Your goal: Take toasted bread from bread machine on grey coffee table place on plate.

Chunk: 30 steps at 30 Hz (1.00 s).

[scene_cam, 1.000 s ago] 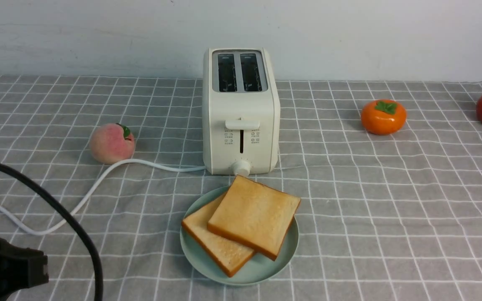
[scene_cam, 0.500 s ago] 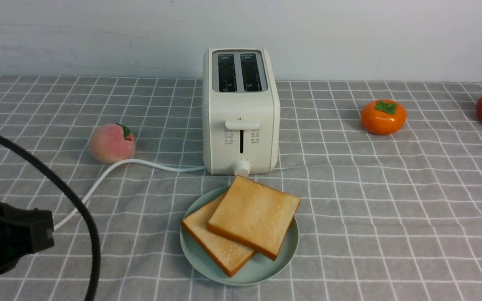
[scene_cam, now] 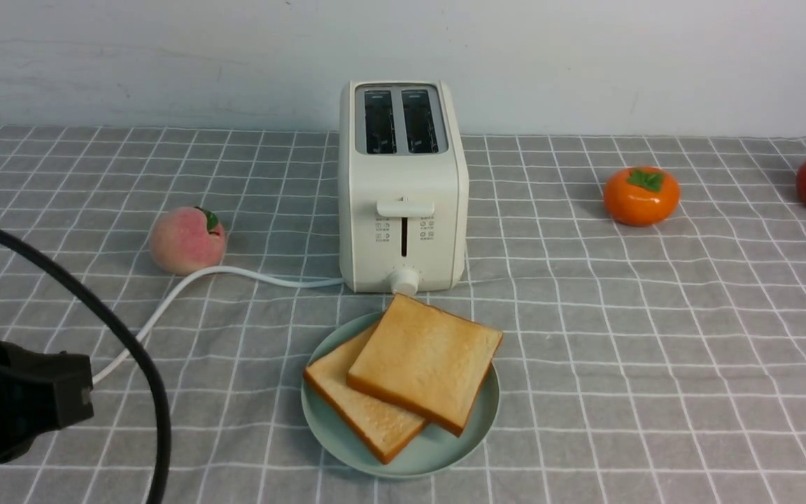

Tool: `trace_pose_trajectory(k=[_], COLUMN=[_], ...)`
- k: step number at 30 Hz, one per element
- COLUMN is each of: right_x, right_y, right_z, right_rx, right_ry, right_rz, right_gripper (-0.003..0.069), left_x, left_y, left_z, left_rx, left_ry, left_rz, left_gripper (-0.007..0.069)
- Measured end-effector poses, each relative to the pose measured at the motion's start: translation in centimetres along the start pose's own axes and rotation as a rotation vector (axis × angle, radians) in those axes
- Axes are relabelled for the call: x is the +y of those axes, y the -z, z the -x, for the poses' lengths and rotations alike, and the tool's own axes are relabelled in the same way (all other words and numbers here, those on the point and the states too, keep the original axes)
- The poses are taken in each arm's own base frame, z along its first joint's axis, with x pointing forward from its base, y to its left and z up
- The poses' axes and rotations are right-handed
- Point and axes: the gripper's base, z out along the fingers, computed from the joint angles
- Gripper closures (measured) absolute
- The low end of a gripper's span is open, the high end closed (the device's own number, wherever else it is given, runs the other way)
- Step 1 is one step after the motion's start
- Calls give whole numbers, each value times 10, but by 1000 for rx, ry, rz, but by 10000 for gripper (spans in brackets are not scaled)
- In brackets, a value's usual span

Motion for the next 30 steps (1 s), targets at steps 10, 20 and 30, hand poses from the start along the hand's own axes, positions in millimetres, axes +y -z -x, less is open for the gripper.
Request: trace_pose_trajectory(k=[10, 20, 30], right_x=[0, 0, 0], right_y=[0, 0, 0], right_z=[0, 0, 0], right_rx=[0, -2, -2], right_ry=[-1, -1, -1], right_rz=[0, 0, 0], right_gripper=[630, 622, 606], left_x=[53, 82, 82], left_y=[11, -3, -3], left_z=[-85, -142, -143], left_rx=[-316, -335, -330], left_ry=[26, 58, 61], left_rz=[3, 82, 89], left_gripper=[625, 620, 607])
